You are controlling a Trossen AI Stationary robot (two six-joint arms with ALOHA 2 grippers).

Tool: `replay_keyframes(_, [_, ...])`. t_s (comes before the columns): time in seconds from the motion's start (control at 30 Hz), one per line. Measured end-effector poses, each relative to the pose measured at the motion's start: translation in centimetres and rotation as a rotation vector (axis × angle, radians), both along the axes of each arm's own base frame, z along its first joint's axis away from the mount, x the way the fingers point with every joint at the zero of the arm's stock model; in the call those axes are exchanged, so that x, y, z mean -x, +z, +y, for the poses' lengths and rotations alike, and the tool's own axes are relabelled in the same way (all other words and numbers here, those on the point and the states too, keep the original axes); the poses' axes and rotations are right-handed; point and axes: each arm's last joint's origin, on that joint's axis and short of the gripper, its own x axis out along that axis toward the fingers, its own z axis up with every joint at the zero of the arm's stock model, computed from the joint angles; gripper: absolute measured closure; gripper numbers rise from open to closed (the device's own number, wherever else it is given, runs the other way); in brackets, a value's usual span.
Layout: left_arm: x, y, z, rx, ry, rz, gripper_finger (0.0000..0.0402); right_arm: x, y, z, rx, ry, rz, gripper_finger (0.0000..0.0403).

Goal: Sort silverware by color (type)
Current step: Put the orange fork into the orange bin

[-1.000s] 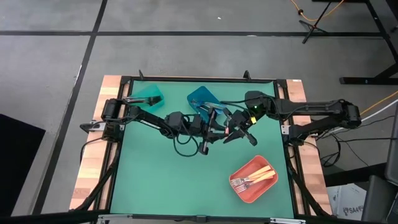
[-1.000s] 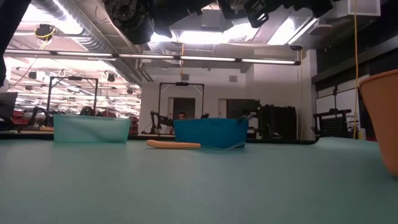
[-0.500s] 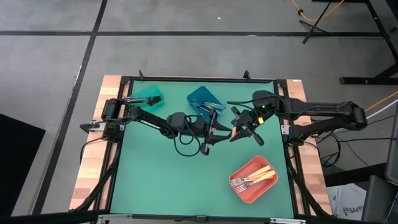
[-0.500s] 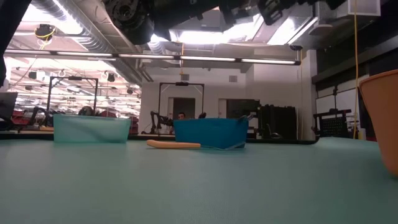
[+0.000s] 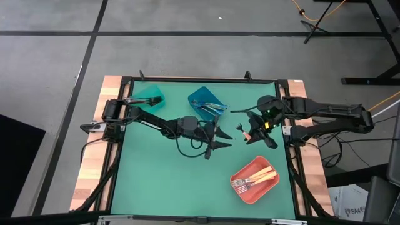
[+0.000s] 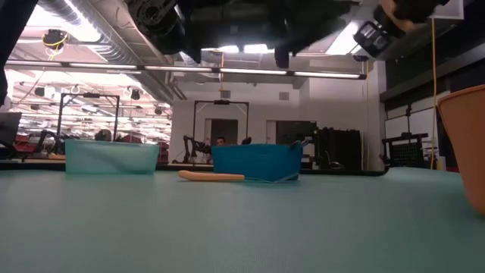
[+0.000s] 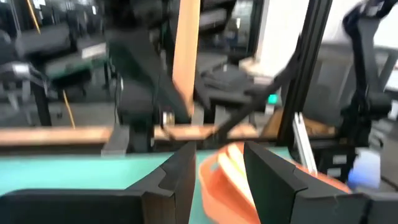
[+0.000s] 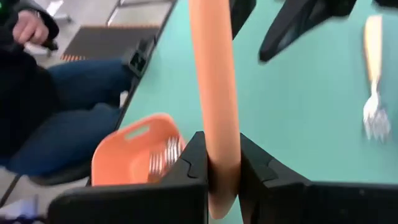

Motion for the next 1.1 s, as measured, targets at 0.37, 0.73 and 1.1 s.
replay_keyframes(0.37, [0.1,-1.7,0.0,-0.01,0.032,0.175,0.0273,1.3,-0.9,4.2,0.047,0.114,0.176,0.0383])
replay_keyframes(0.73, [0.1,-1.7,0.0,-0.011,0.04,0.18,0.0273,3.6,-1.8,7.7,0.122,0.114,0.383,0.0382])
replay_keyframes(1.1, [0.1,-1.8,0.0,-0.011,0.041,0.18,0.0273,5.2,-3.1,10.4,0.247,0.114,0.556,0.038])
